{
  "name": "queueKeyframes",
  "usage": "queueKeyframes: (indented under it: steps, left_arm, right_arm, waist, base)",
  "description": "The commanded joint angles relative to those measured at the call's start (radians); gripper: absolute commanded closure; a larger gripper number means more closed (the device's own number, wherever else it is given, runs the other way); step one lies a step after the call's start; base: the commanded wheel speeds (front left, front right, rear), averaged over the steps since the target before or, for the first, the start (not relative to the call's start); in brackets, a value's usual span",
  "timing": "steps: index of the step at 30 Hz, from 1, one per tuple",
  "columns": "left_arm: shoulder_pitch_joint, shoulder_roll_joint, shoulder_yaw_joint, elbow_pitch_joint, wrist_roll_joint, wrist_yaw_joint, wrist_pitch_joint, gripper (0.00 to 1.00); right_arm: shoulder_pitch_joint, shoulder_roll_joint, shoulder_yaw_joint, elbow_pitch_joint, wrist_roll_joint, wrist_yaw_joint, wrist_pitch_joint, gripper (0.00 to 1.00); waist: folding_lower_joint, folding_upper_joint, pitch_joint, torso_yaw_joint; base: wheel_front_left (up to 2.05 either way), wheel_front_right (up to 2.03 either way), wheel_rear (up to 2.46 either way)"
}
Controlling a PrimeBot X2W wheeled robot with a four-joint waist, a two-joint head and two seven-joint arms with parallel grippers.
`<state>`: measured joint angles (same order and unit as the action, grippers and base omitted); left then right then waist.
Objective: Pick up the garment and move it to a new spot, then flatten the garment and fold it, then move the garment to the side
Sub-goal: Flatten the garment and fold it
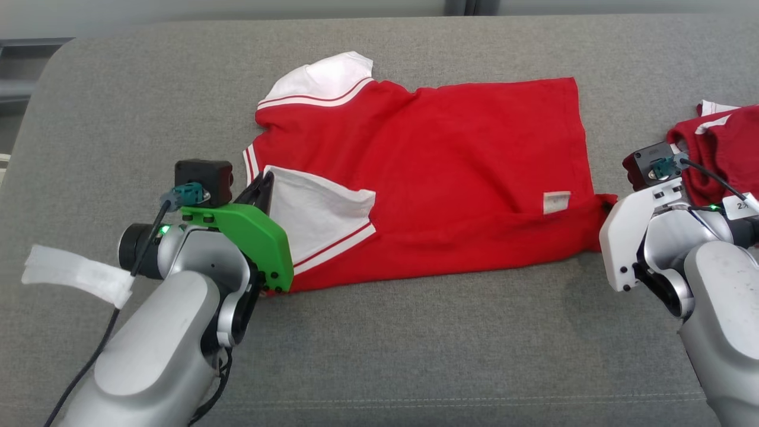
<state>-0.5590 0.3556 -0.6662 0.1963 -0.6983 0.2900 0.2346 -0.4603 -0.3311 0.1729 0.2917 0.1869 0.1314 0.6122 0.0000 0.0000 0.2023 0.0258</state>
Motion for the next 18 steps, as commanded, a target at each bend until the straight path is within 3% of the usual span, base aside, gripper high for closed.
queueKeyframes:
  steps: [1,18]
  left_arm:
    - [-0.044,-0.01,-0.004,0.028,0.009,-0.018,-0.009,1.0]
    - [-0.213,-0.05,-0.036,0.188,0.045,-0.083,-0.018,1.0]
  right_arm:
    - [-0.023,0.004,0.006,0.022,-0.01,-0.002,-0.019,1.0]
    - [-0.074,0.018,0.032,0.129,-0.04,-0.002,-0.074,1.0]
  waist:
    - [0.0,0.0,0.016,-0.007]
    - [0.0,0.0,0.053,-0.029]
  base:
    - [0.0,0.0,0.0]
    - [0.0,0.0,0.0]
